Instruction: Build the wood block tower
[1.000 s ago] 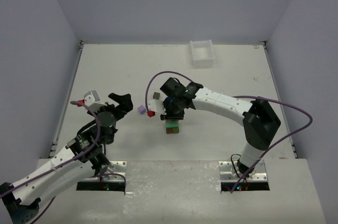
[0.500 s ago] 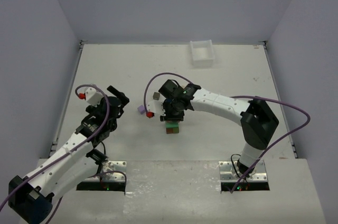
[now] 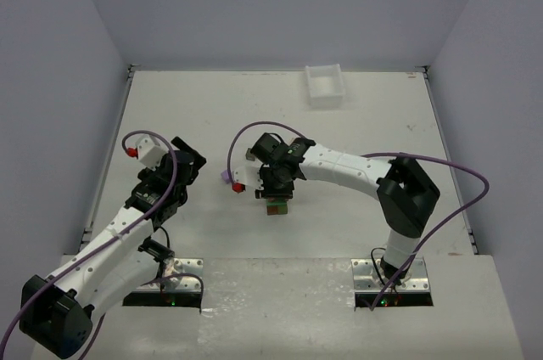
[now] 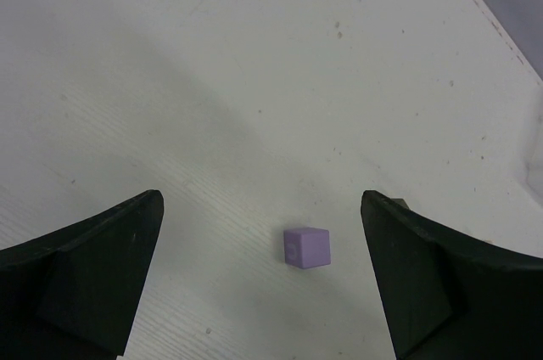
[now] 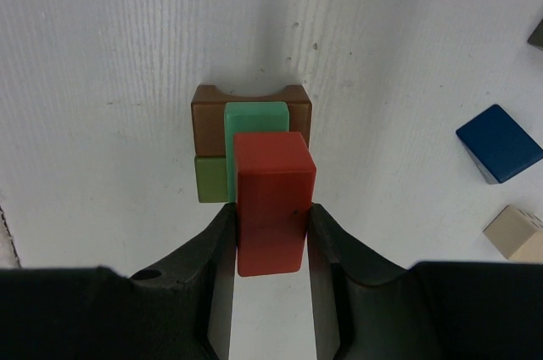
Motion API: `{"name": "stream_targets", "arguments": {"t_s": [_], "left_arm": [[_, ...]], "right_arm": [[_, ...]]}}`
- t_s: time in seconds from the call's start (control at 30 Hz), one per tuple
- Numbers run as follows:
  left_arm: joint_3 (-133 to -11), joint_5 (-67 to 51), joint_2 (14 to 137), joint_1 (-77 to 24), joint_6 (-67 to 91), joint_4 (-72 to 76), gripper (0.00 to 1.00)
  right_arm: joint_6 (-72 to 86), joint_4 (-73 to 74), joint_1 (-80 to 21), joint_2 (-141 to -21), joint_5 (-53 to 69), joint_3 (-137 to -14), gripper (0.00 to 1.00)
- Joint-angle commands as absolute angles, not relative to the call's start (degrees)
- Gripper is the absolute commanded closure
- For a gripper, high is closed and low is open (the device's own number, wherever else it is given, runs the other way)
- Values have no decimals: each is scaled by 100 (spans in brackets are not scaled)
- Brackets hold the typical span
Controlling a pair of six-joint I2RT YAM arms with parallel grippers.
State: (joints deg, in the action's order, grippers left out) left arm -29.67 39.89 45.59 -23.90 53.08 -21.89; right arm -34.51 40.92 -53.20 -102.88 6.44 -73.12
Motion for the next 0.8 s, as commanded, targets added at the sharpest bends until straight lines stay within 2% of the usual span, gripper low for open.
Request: {"name": "stream_targets", "arguments": {"t_s": [0.0,0.77], "left_arm": [[-2998,3946,4391,-2320,5336,-2004,0],[-2959,3814,4403,-2312,5244,-1902,0]], "right_arm": [[-3385,4018,-5395,-10308,571,-7550,74],[-3313,4060,-5487,-10433,492,-7658,65]]}}
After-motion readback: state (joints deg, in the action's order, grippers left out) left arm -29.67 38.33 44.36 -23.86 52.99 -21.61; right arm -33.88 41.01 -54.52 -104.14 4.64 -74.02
